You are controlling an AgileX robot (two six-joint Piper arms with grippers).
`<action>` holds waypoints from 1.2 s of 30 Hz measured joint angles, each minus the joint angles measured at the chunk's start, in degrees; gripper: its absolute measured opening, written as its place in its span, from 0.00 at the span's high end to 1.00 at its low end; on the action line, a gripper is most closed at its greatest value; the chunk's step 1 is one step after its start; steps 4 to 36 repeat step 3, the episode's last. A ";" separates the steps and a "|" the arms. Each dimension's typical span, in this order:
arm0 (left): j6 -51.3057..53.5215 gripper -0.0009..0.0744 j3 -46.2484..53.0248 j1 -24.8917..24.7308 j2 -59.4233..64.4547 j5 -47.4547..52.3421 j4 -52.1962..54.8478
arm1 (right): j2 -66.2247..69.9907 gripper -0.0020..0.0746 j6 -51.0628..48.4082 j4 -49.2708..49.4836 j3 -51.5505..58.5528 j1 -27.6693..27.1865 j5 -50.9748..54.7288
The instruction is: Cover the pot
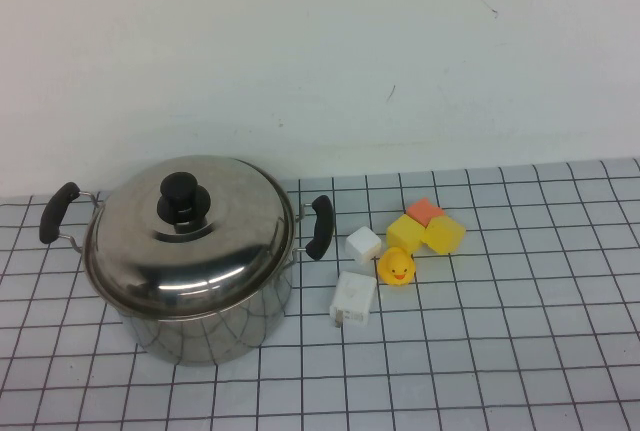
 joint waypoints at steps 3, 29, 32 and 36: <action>0.00 0.99 0.00 0.00 0.00 0.00 0.00 | 0.00 0.97 0.00 0.00 0.00 0.00 0.00; 0.00 0.99 0.00 0.00 0.00 0.00 0.00 | 0.00 0.97 0.00 0.00 0.00 0.00 0.00; 0.00 0.99 0.00 0.00 0.00 0.00 0.00 | 0.00 0.97 0.00 0.00 0.00 0.00 0.00; 0.00 0.99 0.00 0.00 0.00 0.00 0.00 | 0.00 0.97 0.00 0.00 0.00 0.00 0.00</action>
